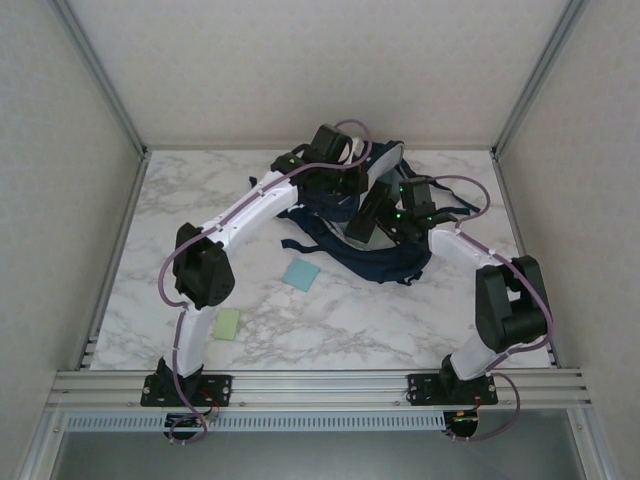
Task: Pack the student bag
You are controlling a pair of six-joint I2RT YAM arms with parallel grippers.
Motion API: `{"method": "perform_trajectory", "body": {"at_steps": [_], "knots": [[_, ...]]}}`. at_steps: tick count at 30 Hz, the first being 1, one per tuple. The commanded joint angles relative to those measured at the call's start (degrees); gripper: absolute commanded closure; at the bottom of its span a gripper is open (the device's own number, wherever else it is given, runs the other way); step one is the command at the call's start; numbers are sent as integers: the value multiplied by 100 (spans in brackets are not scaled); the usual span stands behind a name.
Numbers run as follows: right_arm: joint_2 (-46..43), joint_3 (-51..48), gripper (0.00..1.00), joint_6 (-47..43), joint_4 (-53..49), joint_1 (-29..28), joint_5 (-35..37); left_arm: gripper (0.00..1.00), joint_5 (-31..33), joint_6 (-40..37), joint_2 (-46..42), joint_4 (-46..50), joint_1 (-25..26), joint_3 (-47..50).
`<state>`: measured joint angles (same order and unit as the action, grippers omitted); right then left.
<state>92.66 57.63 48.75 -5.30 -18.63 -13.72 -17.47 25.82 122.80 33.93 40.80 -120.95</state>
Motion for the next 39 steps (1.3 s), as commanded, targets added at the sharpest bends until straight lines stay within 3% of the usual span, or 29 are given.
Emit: {"method": "perform_trajectory", "body": {"at_steps": [1, 5, 9, 12, 18, 26, 28, 29, 31, 35, 39], "knots": [[405, -164, 52, -32, 574, -44, -281, 100, -94, 152, -335, -692, 53, 52], [824, -152, 53, 91, 1407, -122, -573, 100, -137, 194, -409, -706, 143, 114], [1274, 96, 63, 366, 2804, -173, -1277, 100, -175, 298, -448, -813, 209, 237], [1425, 369, 66, 337, 3000, -175, -1582, 100, -154, 339, -450, -856, 226, 355], [558, 159, 54, -561, 1247, -147, -1074, 99, 3, 327, -464, -889, 184, 581], [-1790, -267, 29, -1745, -2054, -141, 672, 94, -3, 344, -349, -928, 86, 598], [-2292, -357, 16, -1840, -2550, -141, 1073, 84, -68, 353, -362, -940, 91, 607], [-2580, -420, 4, -1806, -2727, -134, 1248, 66, -100, 362, -388, -924, 75, 624], [-3051, -595, 1, -1667, -2756, -107, 1386, 40, -71, 346, -517, -930, 58, 736], [-3751, -1005, 1, -1266, -2661, -70, 1691, 24, 217, 375, -1037, -1261, -197, 1471], [-3829, -1159, 1, -1153, -2728, -45, 1854, 21, 468, 404, -1498, -1476, -600, 2310]]}}
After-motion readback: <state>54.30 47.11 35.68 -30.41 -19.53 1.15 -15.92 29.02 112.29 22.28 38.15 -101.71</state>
